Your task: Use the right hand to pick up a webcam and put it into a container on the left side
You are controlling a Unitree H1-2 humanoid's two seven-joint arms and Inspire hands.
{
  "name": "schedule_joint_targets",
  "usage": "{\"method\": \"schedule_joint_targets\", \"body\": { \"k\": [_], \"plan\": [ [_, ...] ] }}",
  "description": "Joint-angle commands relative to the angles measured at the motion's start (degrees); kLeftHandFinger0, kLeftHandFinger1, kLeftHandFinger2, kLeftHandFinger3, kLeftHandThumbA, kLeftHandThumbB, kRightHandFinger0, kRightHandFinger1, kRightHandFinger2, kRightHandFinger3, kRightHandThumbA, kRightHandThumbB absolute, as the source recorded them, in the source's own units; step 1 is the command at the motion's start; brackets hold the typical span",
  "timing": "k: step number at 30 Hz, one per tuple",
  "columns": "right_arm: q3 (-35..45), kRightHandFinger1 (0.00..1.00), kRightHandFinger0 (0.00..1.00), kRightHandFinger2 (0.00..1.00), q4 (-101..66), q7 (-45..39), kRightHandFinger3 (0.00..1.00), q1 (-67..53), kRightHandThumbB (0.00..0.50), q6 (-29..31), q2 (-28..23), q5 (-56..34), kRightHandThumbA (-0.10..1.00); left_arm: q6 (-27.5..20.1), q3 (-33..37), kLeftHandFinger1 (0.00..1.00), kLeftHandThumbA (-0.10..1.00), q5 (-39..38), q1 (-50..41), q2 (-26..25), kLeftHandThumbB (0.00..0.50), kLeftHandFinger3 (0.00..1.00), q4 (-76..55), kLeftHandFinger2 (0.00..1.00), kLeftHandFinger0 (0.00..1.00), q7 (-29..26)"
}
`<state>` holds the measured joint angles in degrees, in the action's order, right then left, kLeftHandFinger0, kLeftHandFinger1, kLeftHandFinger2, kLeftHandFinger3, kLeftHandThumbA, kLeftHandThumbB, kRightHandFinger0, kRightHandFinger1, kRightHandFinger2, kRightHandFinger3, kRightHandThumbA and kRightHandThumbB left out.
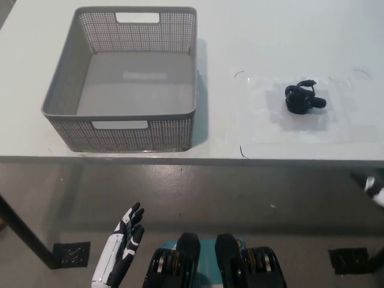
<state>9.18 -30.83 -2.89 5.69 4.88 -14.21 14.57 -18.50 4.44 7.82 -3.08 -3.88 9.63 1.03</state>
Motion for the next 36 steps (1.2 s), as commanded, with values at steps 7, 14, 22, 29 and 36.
{"method": "schedule_joint_targets", "body": {
  "k": [7, 14, 22, 29, 36],
  "plan": [
    [-4.55, 1.00, 1.00, 1.00, 5.41, -10.19, 1.00, 24.70, 0.326, -20.96, -10.88, 10.67, 0.87, -3.25, -0.70, 1.00, 0.92, 0.24, -1.44, -0.44, 0.107, 1.00, -1.89, 1.00, 1.00, -0.89],
    [-13.50, 1.00, 1.00, 1.00, 19.33, -16.20, 1.00, 37.95, 0.355, -25.02, -15.19, 14.00, 0.80, -3.25, -0.49, 1.00, 0.91, 1.03, -1.86, -0.66, 0.099, 1.00, -1.44, 1.00, 1.00, -0.78],
    [-20.33, 1.00, 1.00, 1.00, 36.15, -17.59, 1.00, 47.68, 0.397, -25.16, -14.99, 13.40, 0.82, -4.38, -0.39, 1.00, 0.91, 1.63, -1.83, -0.83, 0.115, 1.00, -0.33, 1.00, 1.00, -0.91],
    [-25.15, 1.00, 1.00, 1.00, 51.17, -19.08, 1.00, 53.43, 0.439, -25.33, -13.14, 13.52, 0.87, -4.83, -0.25, 1.00, 0.92, 1.70, -2.15, -0.59, 0.128, 1.00, 0.04, 1.00, 1.00, -0.84],
    [-30.10, 1.00, 1.00, 1.00, 57.52, -20.95, 1.00, 52.97, 0.500, -25.34, -11.64, 14.83, 0.98, -6.05, -0.05, 1.00, 0.90, 2.09, -5.68, -0.15, 0.117, 1.00, -0.43, 1.00, 1.00, -1.15]
  ]
}}
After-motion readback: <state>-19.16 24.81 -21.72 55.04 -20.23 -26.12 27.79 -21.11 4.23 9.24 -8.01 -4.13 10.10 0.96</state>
